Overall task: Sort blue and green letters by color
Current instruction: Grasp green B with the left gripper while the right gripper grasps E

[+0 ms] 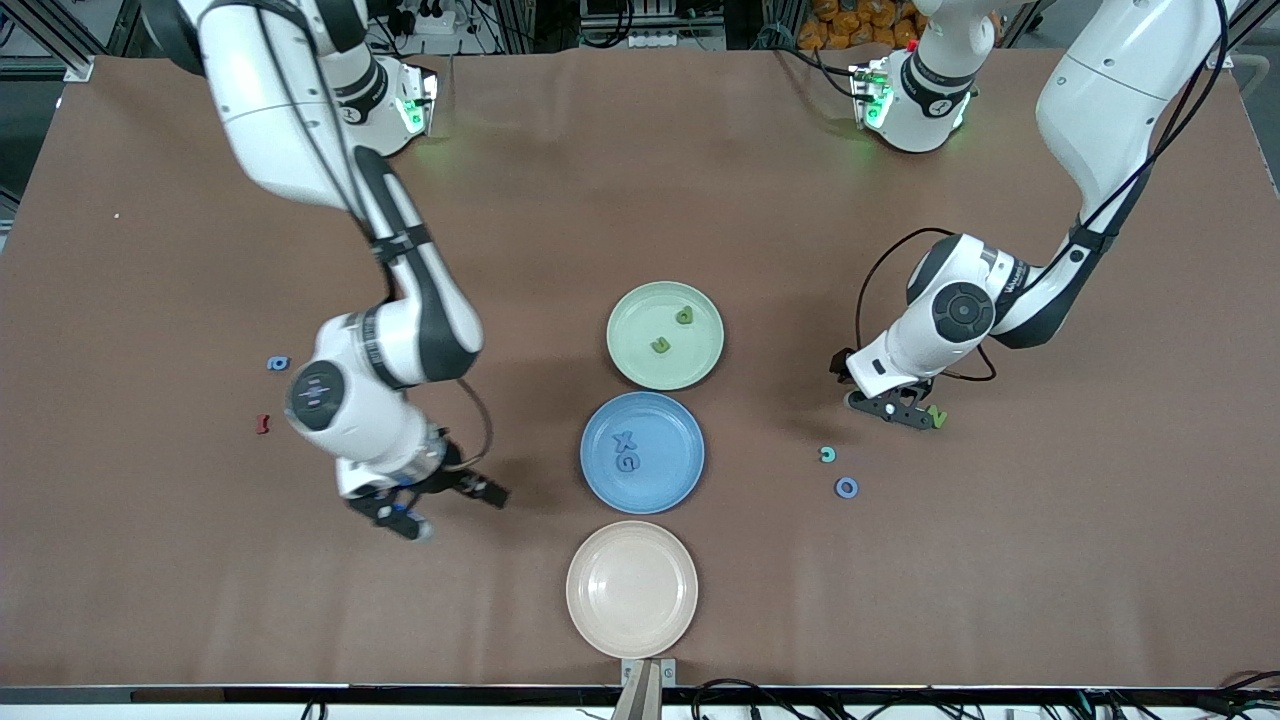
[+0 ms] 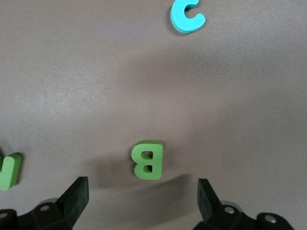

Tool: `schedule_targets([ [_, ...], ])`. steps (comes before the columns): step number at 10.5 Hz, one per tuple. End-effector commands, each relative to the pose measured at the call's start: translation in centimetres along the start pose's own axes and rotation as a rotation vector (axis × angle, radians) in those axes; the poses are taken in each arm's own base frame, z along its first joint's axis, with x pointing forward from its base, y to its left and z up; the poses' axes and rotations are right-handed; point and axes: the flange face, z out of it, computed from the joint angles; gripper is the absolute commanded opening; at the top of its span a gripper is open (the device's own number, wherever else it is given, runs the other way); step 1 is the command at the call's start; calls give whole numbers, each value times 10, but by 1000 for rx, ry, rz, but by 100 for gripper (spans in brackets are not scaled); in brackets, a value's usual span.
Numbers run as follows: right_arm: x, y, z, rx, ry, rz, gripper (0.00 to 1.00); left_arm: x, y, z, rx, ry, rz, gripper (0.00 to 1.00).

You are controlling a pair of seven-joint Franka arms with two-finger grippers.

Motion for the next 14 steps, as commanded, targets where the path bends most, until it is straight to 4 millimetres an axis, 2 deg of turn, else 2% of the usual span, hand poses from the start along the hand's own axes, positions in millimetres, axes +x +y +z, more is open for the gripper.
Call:
schedule_targets([
  [1, 45, 93, -38, -54, -58, -15, 100, 4, 3, 1, -3, 14, 5, 100],
  [3, 64, 156, -59, -141, -120, 21, 100, 4, -4, 5, 6, 12, -19, 100],
  [4, 70, 177, -68, -192, -134, 30, 100, 5, -14, 5, 25, 16, -23, 100],
  [6, 79, 232, -79, -240, -137, 81, 100, 8, -18, 3, 32, 23, -23, 100],
  [7, 83, 253, -84, -239, -138, 110, 100, 8, -16, 3, 33, 25, -36, 100],
  [9, 79, 283, -82, -251, -147, 138, 100, 10, -12, 1, 33, 30, -55, 100],
  [11, 59, 305, -68, -237, -95, 153, 100, 12, -12, 1, 33, 33, -55, 100],
  [14, 41, 320, -45, -243, -78, 157, 100, 16, -8, 6, 24, 30, -53, 100],
])
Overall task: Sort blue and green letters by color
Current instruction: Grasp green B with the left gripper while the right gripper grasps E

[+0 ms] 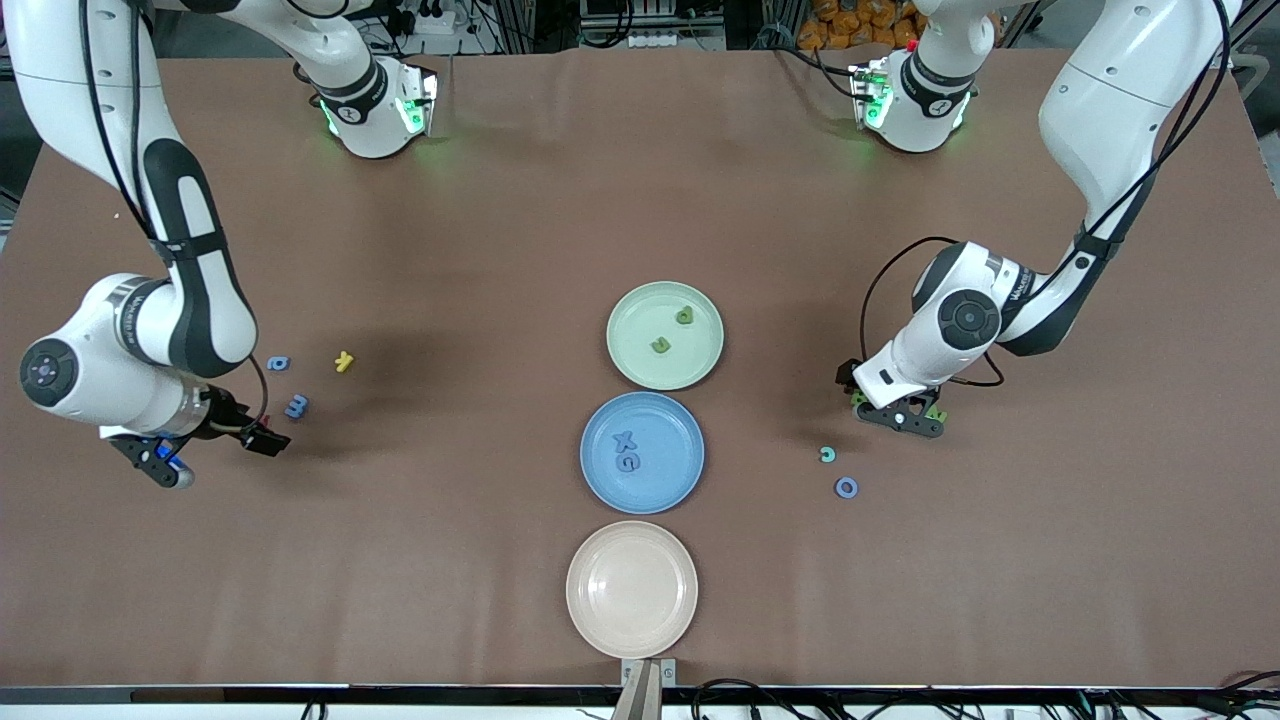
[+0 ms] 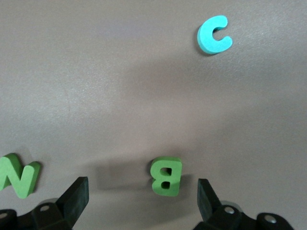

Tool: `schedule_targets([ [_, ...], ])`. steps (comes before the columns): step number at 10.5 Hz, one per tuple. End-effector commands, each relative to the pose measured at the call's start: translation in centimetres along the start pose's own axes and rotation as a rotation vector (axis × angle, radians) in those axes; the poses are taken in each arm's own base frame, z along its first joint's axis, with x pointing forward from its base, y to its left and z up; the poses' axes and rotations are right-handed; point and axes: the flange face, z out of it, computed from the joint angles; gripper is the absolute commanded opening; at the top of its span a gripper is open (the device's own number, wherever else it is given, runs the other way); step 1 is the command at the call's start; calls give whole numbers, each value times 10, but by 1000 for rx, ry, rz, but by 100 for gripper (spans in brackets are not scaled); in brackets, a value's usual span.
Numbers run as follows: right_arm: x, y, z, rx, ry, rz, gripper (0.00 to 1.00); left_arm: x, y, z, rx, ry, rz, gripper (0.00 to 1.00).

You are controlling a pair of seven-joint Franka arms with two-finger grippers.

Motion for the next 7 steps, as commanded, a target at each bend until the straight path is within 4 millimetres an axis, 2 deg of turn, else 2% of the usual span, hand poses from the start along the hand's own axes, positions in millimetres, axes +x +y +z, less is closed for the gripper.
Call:
schedule_targets([
  [1, -27, 12, 20, 13, 40, -12, 100, 9, 7, 4, 7, 18, 2, 100],
  [3, -34, 15, 35, 11, 47, -12, 100, 9, 7, 8, 24, 18, 25, 100],
  [4, -37, 18, 40, 10, 49, -10, 100, 9, 7, 8, 39, 24, 3, 5],
  [5, -41, 23, 49, 11, 69, -6, 100, 8, 11, 10, 55, 28, -19, 0],
  [6, -43, 26, 54, 8, 69, -4, 100, 7, 13, 13, 75, 34, -37, 0],
  [7, -44, 27, 54, 7, 68, -4, 92, 5, 18, 17, 83, 32, -41, 0],
])
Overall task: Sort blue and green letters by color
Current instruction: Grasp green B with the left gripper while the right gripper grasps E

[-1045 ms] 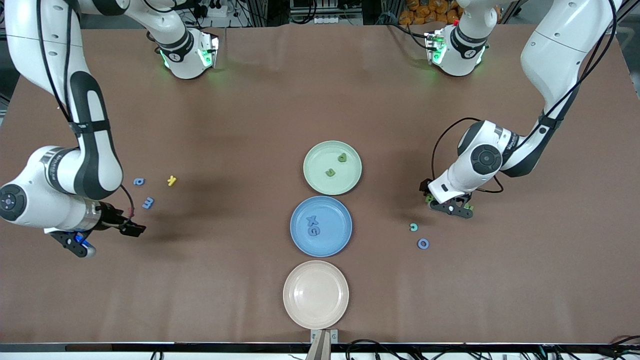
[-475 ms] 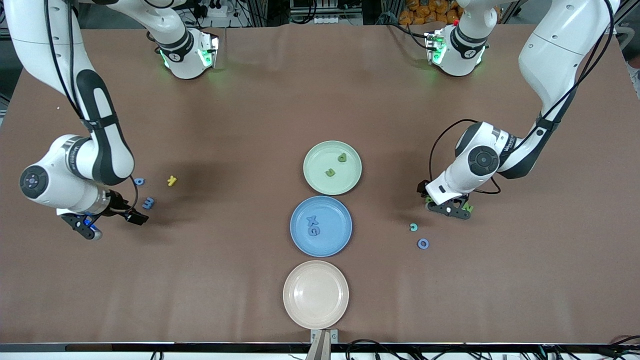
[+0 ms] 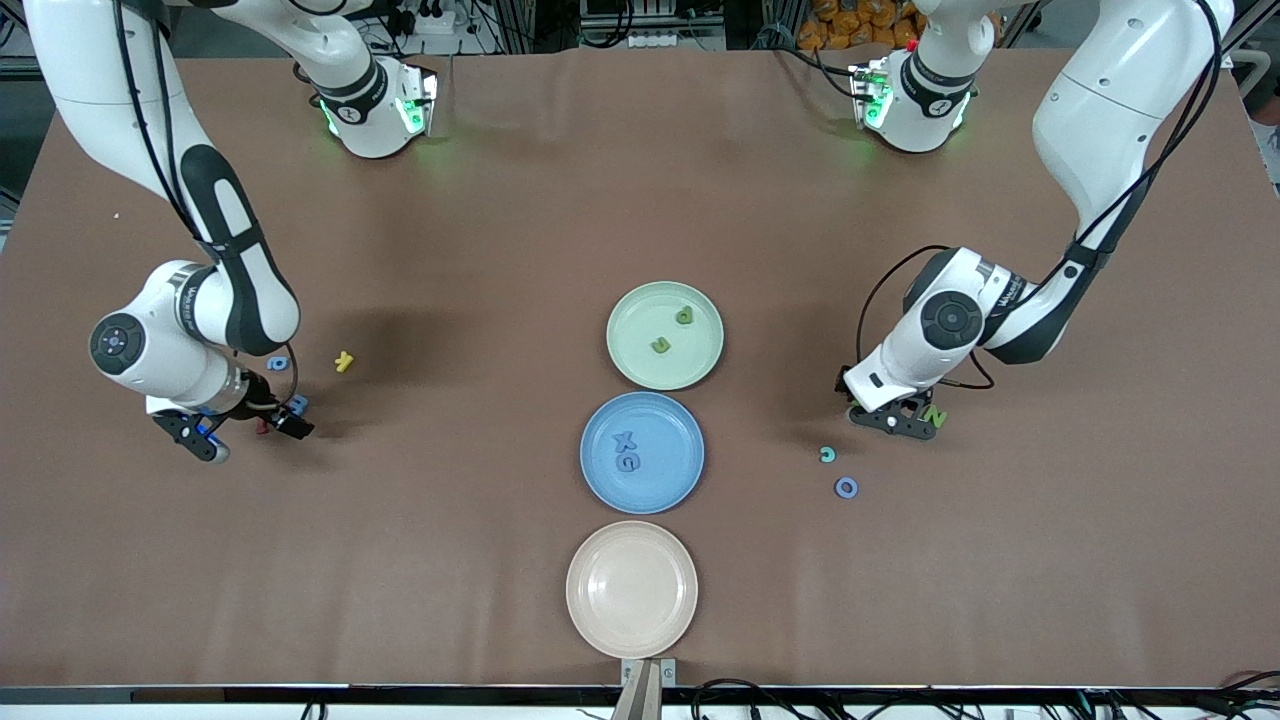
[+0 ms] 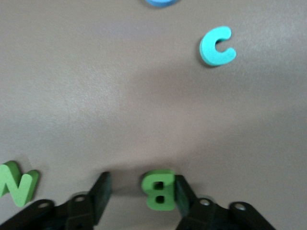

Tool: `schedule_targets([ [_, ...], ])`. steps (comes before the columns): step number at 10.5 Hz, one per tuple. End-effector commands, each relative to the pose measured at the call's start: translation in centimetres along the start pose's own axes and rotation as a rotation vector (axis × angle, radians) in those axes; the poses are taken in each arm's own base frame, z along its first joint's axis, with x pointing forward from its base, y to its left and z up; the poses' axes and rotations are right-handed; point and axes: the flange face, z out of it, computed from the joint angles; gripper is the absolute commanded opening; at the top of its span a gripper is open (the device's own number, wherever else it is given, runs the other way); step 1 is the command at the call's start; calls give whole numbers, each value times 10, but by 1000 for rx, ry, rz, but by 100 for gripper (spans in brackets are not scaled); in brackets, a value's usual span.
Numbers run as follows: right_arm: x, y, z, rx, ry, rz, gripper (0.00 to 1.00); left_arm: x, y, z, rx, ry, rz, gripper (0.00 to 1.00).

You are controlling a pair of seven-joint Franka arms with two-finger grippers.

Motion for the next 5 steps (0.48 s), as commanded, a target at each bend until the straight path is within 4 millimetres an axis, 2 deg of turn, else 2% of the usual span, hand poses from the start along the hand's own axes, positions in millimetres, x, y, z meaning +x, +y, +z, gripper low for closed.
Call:
schedule_targets([
  [1, -10, 9, -2, 2, 4, -7, 63, -1, 12, 12, 33, 7, -34, 0],
  [2, -10, 9, -1, 2, 4, -6, 44, -1, 16, 12, 33, 6, -43, 0],
  [3, -10, 11, -1, 1, 3, -9, 31, -1, 16, 12, 33, 6, -46, 0],
  [5, -12, 17, 5, -1, 7, -31, 27, -1, 16, 10, 35, 10, -54, 0],
])
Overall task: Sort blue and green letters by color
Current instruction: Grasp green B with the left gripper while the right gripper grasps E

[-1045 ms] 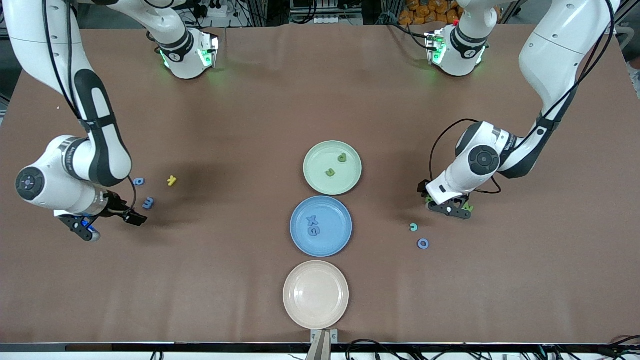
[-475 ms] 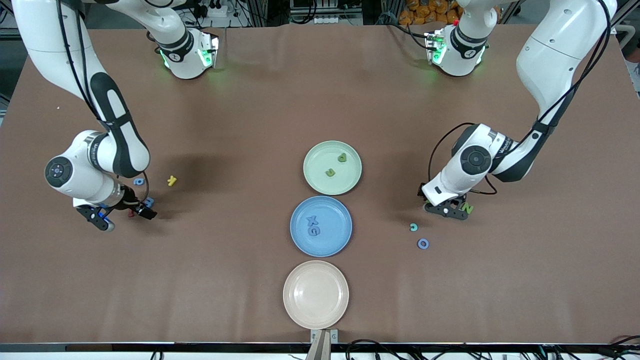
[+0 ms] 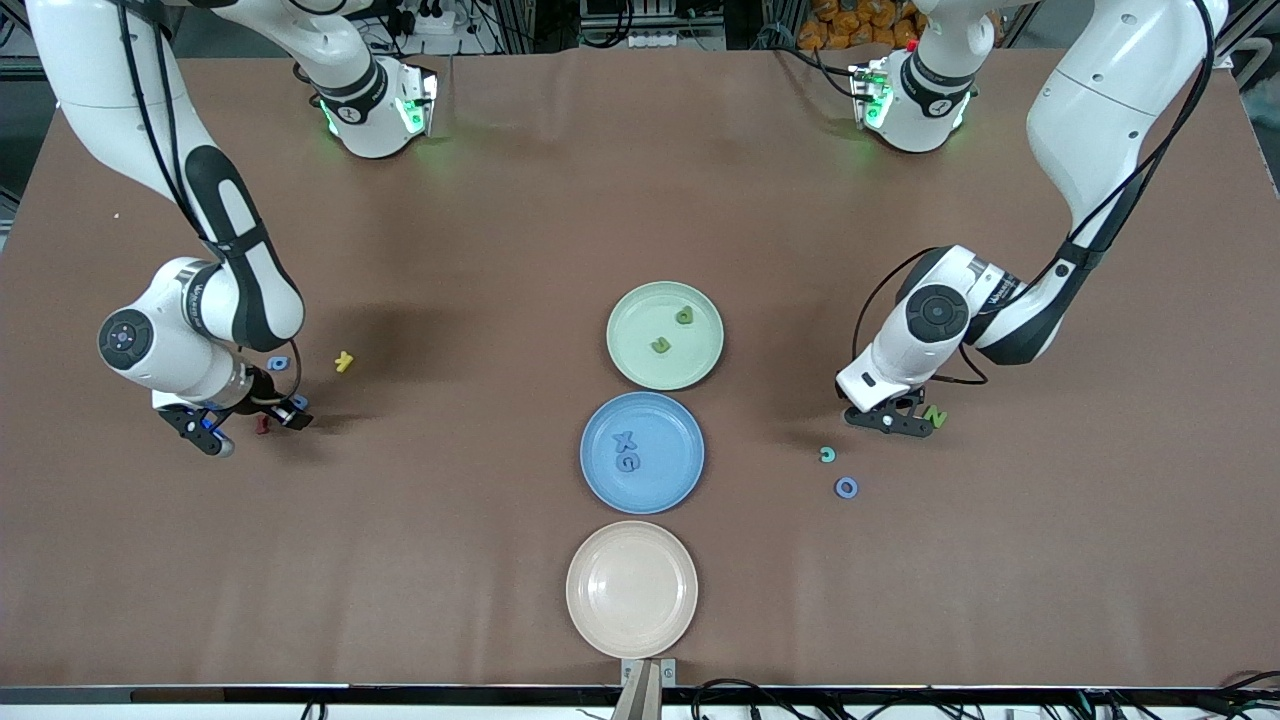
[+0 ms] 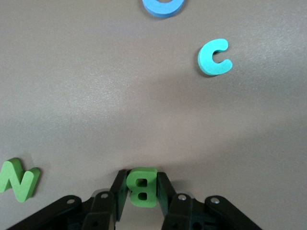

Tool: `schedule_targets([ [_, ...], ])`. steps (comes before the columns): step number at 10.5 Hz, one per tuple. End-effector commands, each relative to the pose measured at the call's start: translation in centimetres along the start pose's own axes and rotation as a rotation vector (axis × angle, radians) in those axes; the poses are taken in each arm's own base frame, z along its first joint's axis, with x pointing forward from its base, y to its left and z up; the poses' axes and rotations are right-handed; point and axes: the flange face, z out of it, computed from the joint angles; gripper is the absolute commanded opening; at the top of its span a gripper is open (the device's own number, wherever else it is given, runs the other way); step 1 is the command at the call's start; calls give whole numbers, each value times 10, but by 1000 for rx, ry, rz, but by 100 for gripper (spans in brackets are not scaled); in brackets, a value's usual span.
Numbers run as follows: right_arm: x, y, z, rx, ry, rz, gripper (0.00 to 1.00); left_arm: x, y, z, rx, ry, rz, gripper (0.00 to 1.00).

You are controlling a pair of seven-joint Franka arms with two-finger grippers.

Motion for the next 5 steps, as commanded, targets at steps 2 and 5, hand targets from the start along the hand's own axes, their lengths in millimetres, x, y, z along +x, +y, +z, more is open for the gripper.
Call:
schedule_targets([
  [2, -7, 12, 0, 7, 26, -52, 16, 3, 7, -2, 9, 17, -44, 0],
  [5, -4, 9, -10, 14, 29, -94, 7, 8, 37, -20, -24, 41, -113, 0],
])
